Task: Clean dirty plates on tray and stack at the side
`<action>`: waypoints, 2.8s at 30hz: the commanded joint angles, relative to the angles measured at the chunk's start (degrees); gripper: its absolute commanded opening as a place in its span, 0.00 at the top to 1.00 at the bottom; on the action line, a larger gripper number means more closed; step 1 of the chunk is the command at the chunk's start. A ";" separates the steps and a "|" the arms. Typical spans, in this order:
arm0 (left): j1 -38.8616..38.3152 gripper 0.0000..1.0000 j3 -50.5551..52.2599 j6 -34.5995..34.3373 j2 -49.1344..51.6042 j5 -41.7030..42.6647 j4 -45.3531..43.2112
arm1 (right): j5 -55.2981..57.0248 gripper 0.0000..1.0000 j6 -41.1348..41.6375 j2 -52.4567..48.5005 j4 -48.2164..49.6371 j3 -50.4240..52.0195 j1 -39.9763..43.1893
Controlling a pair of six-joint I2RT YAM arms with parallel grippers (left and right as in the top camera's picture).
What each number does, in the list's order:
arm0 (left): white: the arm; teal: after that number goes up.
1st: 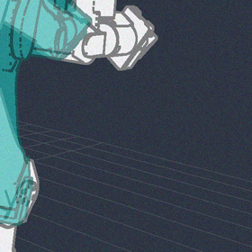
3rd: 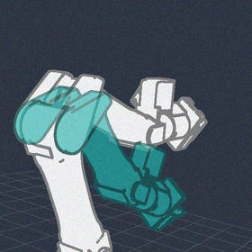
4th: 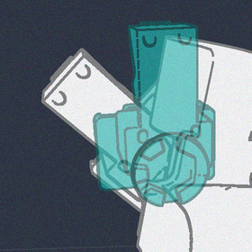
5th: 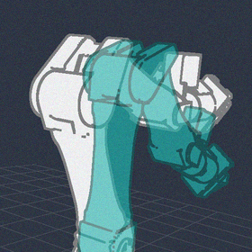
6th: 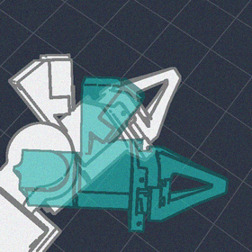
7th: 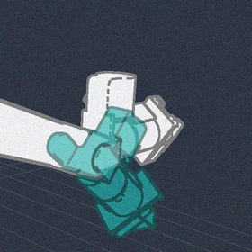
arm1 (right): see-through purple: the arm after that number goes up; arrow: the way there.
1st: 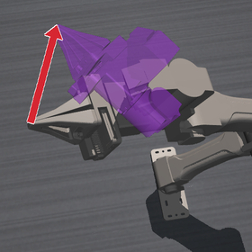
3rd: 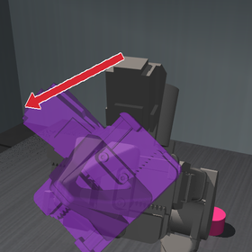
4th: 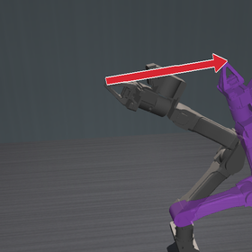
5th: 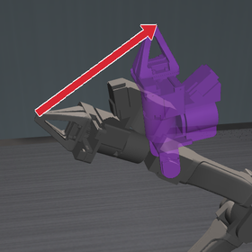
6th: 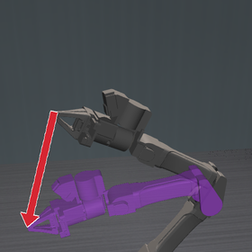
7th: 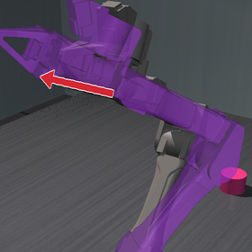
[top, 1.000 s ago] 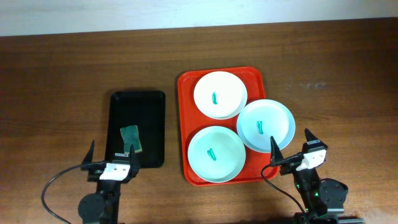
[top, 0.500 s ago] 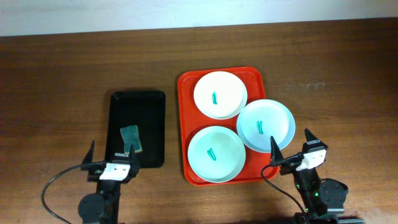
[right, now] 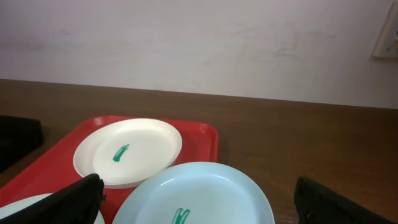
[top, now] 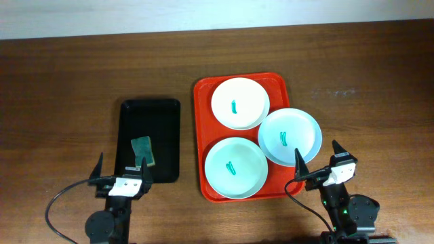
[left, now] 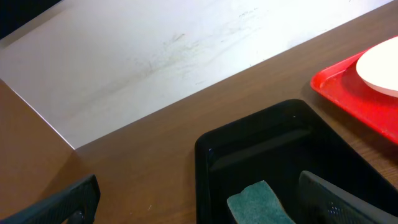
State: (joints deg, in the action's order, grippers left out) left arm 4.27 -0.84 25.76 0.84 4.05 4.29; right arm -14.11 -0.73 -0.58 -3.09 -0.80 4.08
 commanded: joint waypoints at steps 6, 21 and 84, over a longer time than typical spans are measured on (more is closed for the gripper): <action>0.28 0.01 0.33 0.72 -0.50 -0.61 0.09 | 1.57 0.02 -0.52 0.37 0.87 0.48 -0.31; 0.28 0.01 0.31 0.72 -0.50 -0.61 -1.84 | -5.20 0.02 7.19 -2.71 -5.51 -10.99 -0.31; -7.65 0.76 -80.52 -46.10 118.25 -7.26 59.74 | -5.07 0.82 18.10 -76.94 -64.83 -71.06 -14.62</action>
State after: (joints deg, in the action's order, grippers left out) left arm -3.64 -81.65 -16.49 116.57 1.89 64.95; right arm -24.91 10.52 -77.69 -66.54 -73.08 -10.17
